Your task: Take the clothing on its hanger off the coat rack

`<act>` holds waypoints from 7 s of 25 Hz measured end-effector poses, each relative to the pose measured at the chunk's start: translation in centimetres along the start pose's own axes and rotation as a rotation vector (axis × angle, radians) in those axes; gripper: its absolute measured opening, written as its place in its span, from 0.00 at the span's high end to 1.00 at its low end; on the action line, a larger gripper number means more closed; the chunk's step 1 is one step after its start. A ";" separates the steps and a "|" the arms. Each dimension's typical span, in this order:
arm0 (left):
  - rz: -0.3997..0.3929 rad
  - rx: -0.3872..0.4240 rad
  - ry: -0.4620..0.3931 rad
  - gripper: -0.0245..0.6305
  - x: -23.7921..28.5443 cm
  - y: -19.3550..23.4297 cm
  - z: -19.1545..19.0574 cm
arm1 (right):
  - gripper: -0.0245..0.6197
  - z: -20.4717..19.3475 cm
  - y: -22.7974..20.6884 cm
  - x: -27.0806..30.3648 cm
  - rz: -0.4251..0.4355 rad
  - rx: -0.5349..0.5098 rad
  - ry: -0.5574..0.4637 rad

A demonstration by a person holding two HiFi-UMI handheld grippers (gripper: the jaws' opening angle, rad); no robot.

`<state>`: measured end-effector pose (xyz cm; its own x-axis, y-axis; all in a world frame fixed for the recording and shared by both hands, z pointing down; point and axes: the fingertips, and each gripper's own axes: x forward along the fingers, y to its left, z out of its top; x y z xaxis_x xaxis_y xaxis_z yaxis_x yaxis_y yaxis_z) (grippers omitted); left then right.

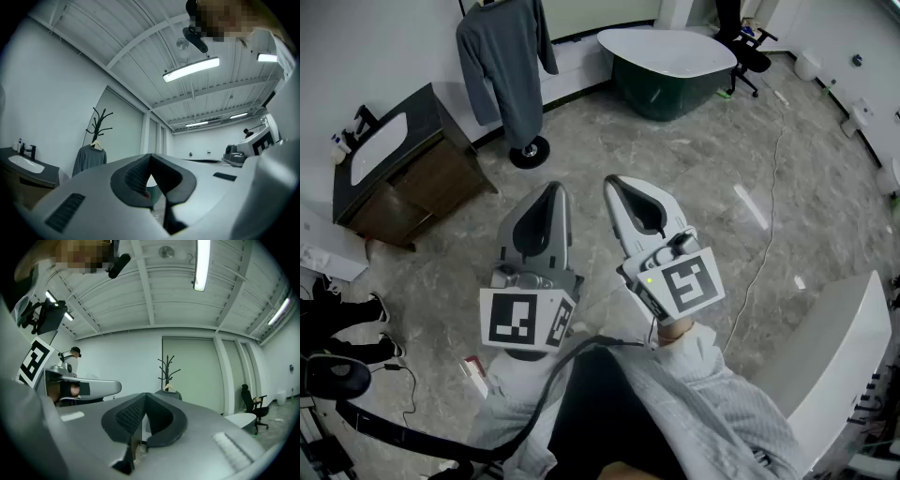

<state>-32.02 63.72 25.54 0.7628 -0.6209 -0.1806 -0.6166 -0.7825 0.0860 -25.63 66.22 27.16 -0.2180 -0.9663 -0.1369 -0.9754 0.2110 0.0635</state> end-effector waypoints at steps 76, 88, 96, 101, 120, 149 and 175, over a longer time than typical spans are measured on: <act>0.763 0.105 0.003 0.96 66.1 41.0 -13.0 | 0.96 -17.4 -44.6 67.5 0.814 0.189 0.024; 0.681 0.199 -0.019 0.96 69.8 54.6 -8.4 | 0.96 -15.1 -41.0 83.1 0.793 0.167 -0.092; 0.660 0.220 0.020 0.96 68.3 59.1 -8.4 | 0.96 -14.8 -41.0 88.6 0.930 0.129 -0.147; 0.623 0.293 0.099 0.95 67.3 60.4 -4.7 | 0.93 -12.0 -42.6 91.3 1.105 -0.014 -0.141; 0.041 0.328 0.694 0.64 70.0 66.3 -8.5 | 0.75 -16.4 -38.3 95.4 1.776 -0.401 0.326; -0.095 0.280 0.706 0.93 70.4 63.2 -7.2 | 0.88 -13.1 -38.1 92.8 1.774 -0.502 0.286; -0.528 0.321 0.746 0.93 81.1 52.8 -17.2 | 0.88 -18.9 -53.6 83.8 1.376 -0.344 0.307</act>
<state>0.64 -28.70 32.26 0.8161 -0.1491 0.5583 -0.0988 -0.9879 -0.1195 9.05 -28.84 30.97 -0.8987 -0.0339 0.4372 0.0619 0.9772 0.2030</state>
